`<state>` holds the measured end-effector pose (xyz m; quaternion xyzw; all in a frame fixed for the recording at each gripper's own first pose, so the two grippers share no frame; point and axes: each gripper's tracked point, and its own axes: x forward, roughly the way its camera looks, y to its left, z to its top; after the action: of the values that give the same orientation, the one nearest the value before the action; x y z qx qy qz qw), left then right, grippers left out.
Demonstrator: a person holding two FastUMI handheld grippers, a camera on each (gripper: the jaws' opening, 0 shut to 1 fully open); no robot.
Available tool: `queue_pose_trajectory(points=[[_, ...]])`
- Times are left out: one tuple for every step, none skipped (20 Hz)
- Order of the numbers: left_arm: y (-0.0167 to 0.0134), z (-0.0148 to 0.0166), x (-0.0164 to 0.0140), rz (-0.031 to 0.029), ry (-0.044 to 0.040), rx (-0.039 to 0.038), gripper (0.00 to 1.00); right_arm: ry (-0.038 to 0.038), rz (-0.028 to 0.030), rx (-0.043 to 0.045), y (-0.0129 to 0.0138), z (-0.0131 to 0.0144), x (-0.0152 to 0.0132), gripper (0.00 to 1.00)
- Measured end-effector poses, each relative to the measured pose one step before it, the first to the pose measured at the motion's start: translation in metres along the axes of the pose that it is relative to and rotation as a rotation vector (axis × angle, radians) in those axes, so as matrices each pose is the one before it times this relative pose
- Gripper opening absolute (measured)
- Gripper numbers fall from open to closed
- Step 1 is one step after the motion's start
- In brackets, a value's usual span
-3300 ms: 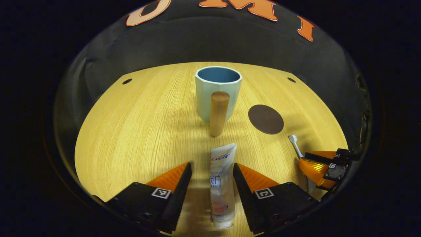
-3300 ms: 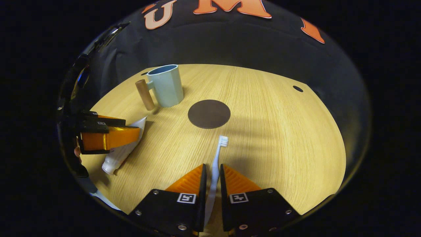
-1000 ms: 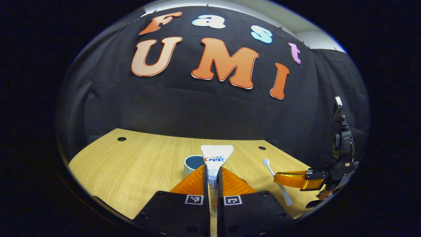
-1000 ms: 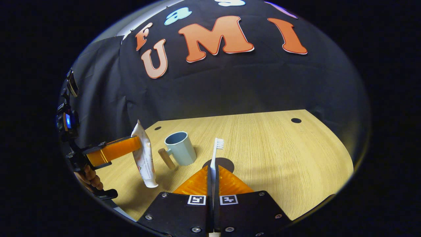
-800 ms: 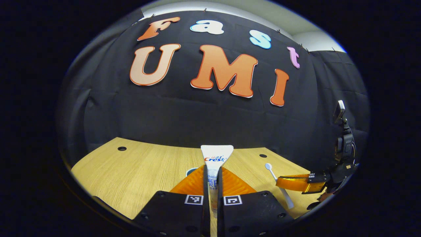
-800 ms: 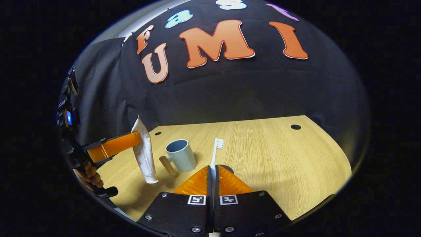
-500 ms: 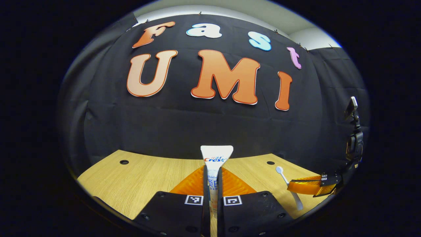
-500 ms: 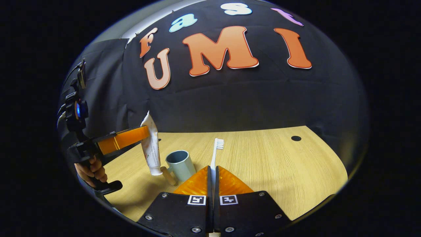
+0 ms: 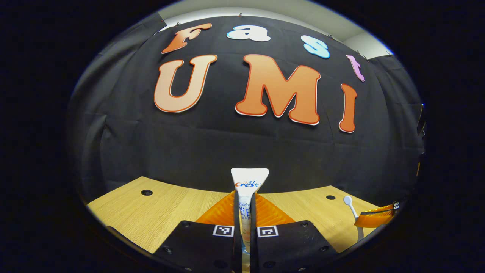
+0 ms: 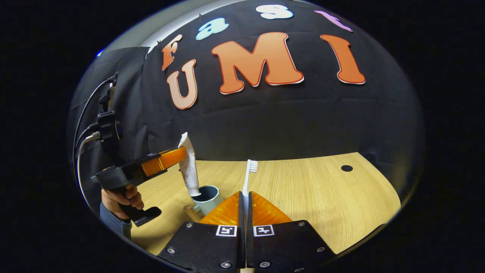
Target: Put the toothbrush and toothpaste on the desktop into the cup, then pick up the cup and place it on the coaster on the desktop.
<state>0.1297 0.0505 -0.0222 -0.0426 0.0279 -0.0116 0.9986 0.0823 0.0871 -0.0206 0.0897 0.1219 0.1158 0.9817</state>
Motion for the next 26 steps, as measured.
queue_pose_trajectory(points=[[0.00253,-0.00902,0.00434,0.00786,0.01659,-0.01038,0.08,-0.00039,0.00340,0.00735,0.00171,0.00079,0.00292,0.02],[0.00154,-0.00641,0.00345,0.00295,0.01385,-0.01624,0.08,-0.00070,0.00443,0.00565,0.00219,0.00094,0.00245,0.07],[0.00099,-0.00834,0.00272,0.00445,0.01305,-0.01316,0.07,-0.00234,0.00756,-0.00048,0.00451,0.00008,0.00243,0.02],[0.00318,-0.00496,0.00258,0.00518,0.00768,-0.01097,0.08,-0.00469,0.00313,-0.00569,0.00319,0.00203,0.00214,0.07],[0.00176,-0.00651,0.00333,0.00404,0.00947,-0.00624,0.08,-0.00665,0.00164,-0.00675,0.00185,0.00315,0.00217,0.02],[0.00154,-0.00655,0.00170,0.00329,0.01343,-0.00219,0.08,-0.00565,0.00589,-0.00578,0.00177,0.00328,-0.00068,0.02],[0.00188,-0.00703,0.00068,-0.00002,0.01743,-0.00191,0.08,-0.00708,0.00665,-0.00493,0.00273,0.00119,0.00097,0.02],[-0.00008,-0.00628,0.00039,-0.00069,0.01557,0.00149,0.08,-0.00859,0.00999,-0.00585,0.00432,0.00280,0.00108,0.02],[0.00079,-0.00301,0.00033,-0.00148,0.00163,-0.00167,0.08,-0.00828,0.00624,-0.00781,0.00685,0.00554,0.00480,0.02],[0.00045,-0.00428,-0.00023,-0.00252,0.00892,0.00121,0.08,-0.00685,0.00845,-0.00982,0.00567,0.00434,0.00216,0.02],[0.00081,-0.00300,0.00051,0.00074,0.00124,0.00006,0.08,-0.01182,0.00546,-0.00555,0.00241,0.00329,0.00249,0.02],[-0.00139,-0.00272,-0.00140,-0.00538,0.00058,-0.00229,0.08,-0.01228,0.00972,-0.00202,0.00417,0.00598,0.00207,0.02],[-0.00112,-0.00265,0.00114,-0.00922,0.00203,0.00385,0.08,-0.01260,0.01200,-0.00337,0.00715,0.00409,0.00168,0.02],[-0.00392,-0.00281,-0.00244,-0.01051,0.01317,0.00954,0.08,-0.01167,0.00677,-0.00221,0.00369,0.00365,0.00272,0.02],[-0.00076,-0.00207,-0.00107,-0.00363,0.01238,0.00770,0.08,0.00213,0.00718,0.00219,0.00360,0.00050,0.00299,0.02],[-0.00104,-0.00279,-0.00153,-0.00401,0.01132,0.01077,0.11,-0.00097,0.00083,0.00532,0.00259,-0.00080,0.00457,0.02],[-0.00048,-0.00212,-0.00086,-0.00777,0.00353,0.00527,0.13,0.00067,0.00633,0.00273,0.00408,0.00007,0.00315,0.02],[-0.00204,-0.00214,-0.00214,-0.01203,0.01021,-0.00022,0.16,-0.00107,0.00723,0.00504,0.00406,0.00084,0.00220,0.02],[-0.00216,-0.00207,-0.00474,-0.01086,0.00788,-0.00086,0.18,-0.00523,0.00919,0.00145,0.00349,0.00149,0.00149,0.02],[-0.00085,-0.00127,-0.00441,-0.00489,-0.00697,0.00310,0.24,-0.00871,0.00231,-0.00063,0.00155,0.00362,0.00204,0.02],[0.00122,0.00629,-0.00451,0.00004,-0.02305,0.00689,0.26,-0.00949,0.00291,-0.00454,0.00095,0.00315,0.00171,0.02],[0.00221,0.00678,-0.00580,0.00820,-0.02120,0.01149,0.33,-0.01301,-0.00005,-0.00089,0.00050,0.00398,0.00175,0.02],[0.00237,0.00620,-0.00434,0.00409,-0.01606,0.00758,0.35,-0.01055,0.00083,0.00337,0.00076,0.00465,0.00291,0.02],[0.00086,0.00557,-0.00444,0.00014,-0.01054,0.00410,0.43,-0.00836,0.00510,0.00687,0.00161,0.00279,0.00218,0.02],[0.00102,0.00318,-0.00440,-0.00498,-0.00911,0.00185,0.46,-0.00903,0.00505,0.00550,0.00225,0.00332,0.00161,0.02],[0.00209,0.00101,-0.00590,0.00219,-0.00830,0.00013,0.58,-0.00896,0.00568,0.00295,0.00168,0.00313,0.00172,0.02]])
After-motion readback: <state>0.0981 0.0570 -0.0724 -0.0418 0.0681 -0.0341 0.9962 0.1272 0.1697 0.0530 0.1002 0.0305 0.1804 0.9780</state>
